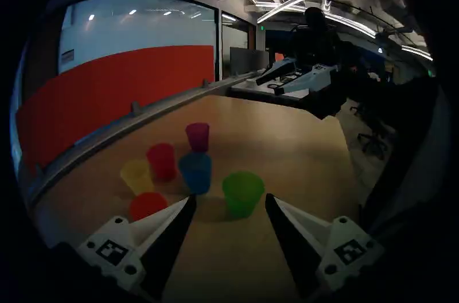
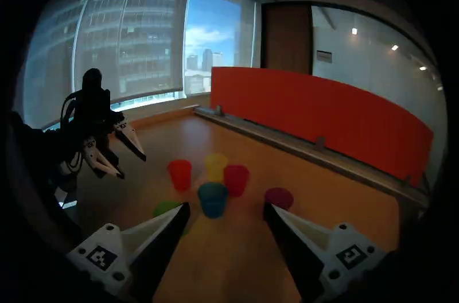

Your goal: Pour water

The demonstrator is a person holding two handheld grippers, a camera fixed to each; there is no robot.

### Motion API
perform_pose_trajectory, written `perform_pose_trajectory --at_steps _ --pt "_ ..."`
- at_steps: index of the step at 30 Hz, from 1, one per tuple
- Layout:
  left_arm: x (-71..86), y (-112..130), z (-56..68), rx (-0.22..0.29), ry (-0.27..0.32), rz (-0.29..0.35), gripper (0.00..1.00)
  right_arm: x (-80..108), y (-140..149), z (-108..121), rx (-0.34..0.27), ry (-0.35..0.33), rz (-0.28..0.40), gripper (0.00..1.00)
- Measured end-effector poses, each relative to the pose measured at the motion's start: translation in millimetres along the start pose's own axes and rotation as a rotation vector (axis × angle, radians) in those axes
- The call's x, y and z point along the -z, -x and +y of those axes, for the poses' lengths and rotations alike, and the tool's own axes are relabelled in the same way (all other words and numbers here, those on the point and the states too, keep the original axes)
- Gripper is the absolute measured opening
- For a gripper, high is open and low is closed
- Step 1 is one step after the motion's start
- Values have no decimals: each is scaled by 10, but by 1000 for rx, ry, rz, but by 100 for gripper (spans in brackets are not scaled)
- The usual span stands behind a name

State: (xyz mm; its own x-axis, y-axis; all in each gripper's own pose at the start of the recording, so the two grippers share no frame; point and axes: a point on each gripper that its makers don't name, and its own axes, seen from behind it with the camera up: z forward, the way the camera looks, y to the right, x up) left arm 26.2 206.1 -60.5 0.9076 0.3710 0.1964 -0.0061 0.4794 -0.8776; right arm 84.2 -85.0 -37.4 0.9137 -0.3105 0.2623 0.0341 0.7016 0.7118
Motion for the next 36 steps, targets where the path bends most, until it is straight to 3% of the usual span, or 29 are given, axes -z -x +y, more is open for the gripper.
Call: perform_pose_trajectory --at_steps 14,23,36 --pt "-370 309 119 -18 48 -78 89 -76 136 28 28 9 -23 100" --pt "-591 452 136 -9 74 -120 89 -83 163 82 23 16 -22 100" --pt "-873 597 262 -9 124 -162 89 -116 220 155 17 23 -30 100"
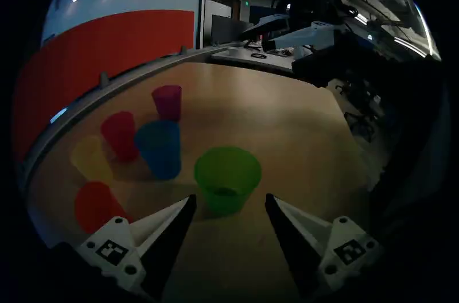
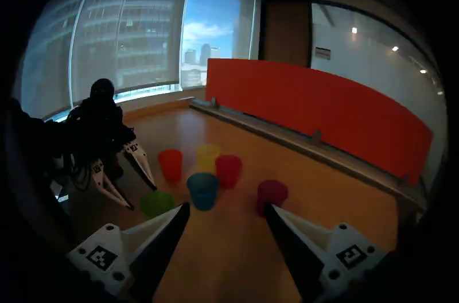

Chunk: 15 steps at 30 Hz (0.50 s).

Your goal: Pour water

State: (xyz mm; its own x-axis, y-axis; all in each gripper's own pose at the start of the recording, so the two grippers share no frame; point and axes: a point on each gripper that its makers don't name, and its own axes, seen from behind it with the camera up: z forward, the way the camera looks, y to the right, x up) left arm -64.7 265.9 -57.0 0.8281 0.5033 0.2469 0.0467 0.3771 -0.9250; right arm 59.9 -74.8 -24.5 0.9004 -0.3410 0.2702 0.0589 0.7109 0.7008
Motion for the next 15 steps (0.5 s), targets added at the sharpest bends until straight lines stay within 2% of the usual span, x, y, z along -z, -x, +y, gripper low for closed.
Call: perform_pose_trajectory --at_steps 15 --pt "-281 21 -22 -28 2 -33 89 -1 57 44 -7 4 -6 100"
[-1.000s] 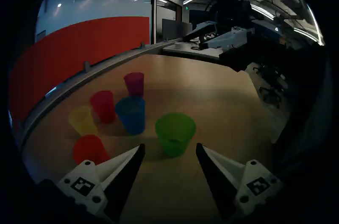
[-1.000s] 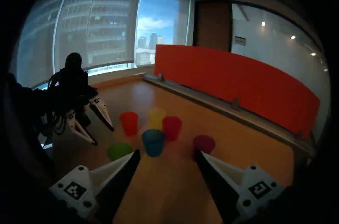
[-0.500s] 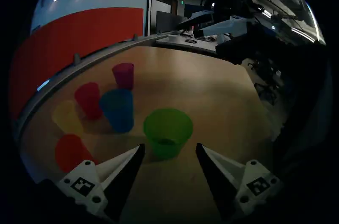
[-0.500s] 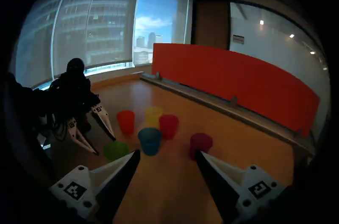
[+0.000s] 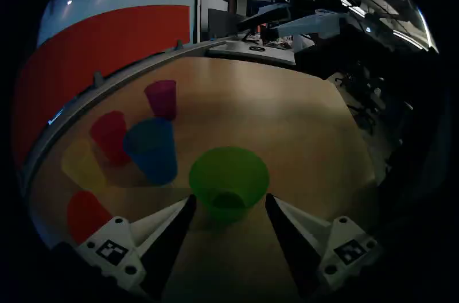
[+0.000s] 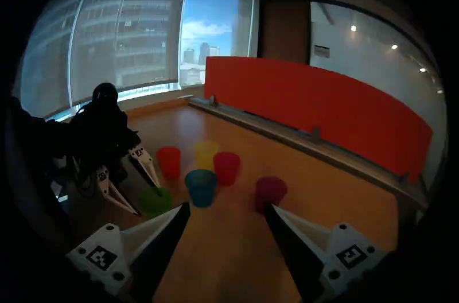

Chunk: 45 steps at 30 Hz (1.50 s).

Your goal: Pour water

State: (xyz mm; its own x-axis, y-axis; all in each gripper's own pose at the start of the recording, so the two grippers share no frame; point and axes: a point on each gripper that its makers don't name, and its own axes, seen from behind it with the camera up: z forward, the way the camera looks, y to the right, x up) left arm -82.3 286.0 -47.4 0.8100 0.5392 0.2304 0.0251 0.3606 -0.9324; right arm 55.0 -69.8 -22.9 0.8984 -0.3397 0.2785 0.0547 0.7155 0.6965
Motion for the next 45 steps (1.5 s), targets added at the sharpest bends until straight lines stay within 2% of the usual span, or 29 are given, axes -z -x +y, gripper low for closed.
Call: perform_pose_trajectory --at_steps 14,25,29,32,35,45 --pt "-145 -91 33 -15 20 -7 89 -11 63 50 -7 2 -3 100" --pt "-233 -107 14 -33 24 -22 89 -6 92 73 -12 4 -4 100" --pt "-259 -109 -1 -50 12 -22 84 -2 101 76 -13 6 -5 100" --pt "-260 -125 -40 -71 -11 -11 84 4 108 77 -14 8 -6 100" --pt "-239 -145 -24 -80 -13 -3 83 6 119 78 -17 8 -7 100" --pt "-60 -358 29 -35 5 62 83 -19 96 57 -21 7 -6 100"
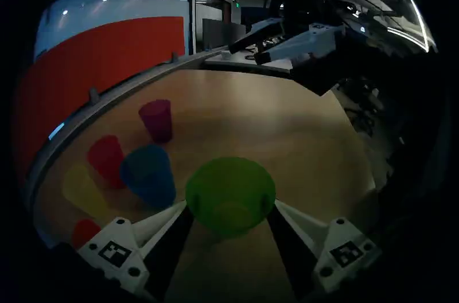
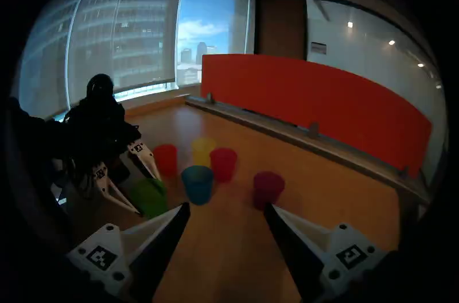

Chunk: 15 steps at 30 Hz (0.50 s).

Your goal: Pour water

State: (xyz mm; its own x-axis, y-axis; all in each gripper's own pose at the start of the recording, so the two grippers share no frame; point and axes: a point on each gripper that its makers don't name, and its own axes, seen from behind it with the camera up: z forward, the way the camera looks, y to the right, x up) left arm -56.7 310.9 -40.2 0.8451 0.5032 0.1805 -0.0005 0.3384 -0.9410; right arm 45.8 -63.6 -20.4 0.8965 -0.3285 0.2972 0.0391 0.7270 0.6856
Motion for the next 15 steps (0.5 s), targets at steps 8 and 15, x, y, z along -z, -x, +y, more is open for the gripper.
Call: perform_pose_trajectory --at_steps 8,15 --pt "227 -236 57 18 -6 66 83 -20 -79 -29 4 -2 8 100" --pt "447 -457 5 3 -49 137 83 -59 -105 -53 16 0 5 100"
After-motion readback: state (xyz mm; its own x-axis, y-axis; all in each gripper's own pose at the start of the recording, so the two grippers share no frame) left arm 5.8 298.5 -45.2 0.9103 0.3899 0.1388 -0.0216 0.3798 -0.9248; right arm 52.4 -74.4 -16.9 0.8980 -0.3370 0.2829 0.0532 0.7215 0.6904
